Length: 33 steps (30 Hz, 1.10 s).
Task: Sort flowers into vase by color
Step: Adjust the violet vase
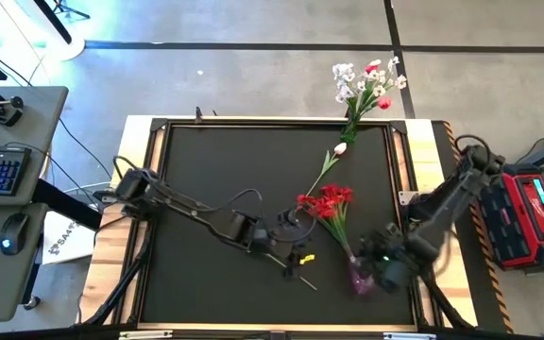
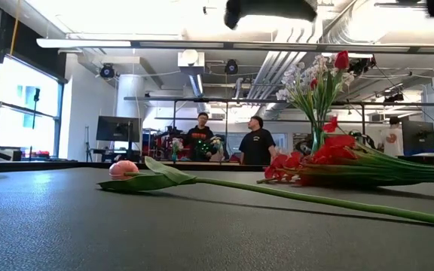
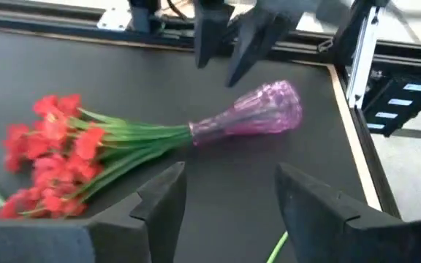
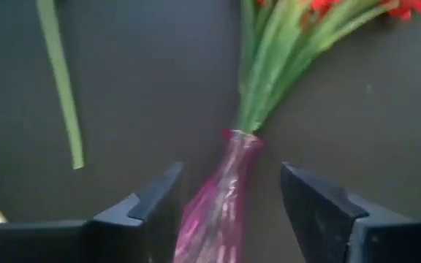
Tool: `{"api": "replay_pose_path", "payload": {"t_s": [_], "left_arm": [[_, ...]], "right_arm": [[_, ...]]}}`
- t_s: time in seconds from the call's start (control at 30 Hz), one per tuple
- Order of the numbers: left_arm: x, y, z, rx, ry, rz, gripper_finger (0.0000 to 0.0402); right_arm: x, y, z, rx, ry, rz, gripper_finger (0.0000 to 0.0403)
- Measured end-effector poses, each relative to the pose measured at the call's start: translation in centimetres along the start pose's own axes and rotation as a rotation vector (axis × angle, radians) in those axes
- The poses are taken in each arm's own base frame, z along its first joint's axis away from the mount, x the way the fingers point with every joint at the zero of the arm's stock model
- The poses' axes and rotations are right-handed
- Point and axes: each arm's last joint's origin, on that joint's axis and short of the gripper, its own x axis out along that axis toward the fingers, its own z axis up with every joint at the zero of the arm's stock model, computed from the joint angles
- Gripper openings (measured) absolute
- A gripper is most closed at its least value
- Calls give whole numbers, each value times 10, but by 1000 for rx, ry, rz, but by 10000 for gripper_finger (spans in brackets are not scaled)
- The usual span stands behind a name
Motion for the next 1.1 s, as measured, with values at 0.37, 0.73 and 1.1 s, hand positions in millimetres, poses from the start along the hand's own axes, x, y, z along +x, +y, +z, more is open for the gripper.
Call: {"api": "replay_pose_path", "payload": {"t_s": [0.37,0.73,1.1], "left_arm": [[-47,21,-25,7,113,34,165],[-110,45,-63,-89,10,16,165],[-116,48,-68,-72,2,5,165]], "right_arm": [[43,11,45,81,268,-39,203],[84,15,40,68,443,-174,201],[119,11,53,95,466,-259,171]]}}
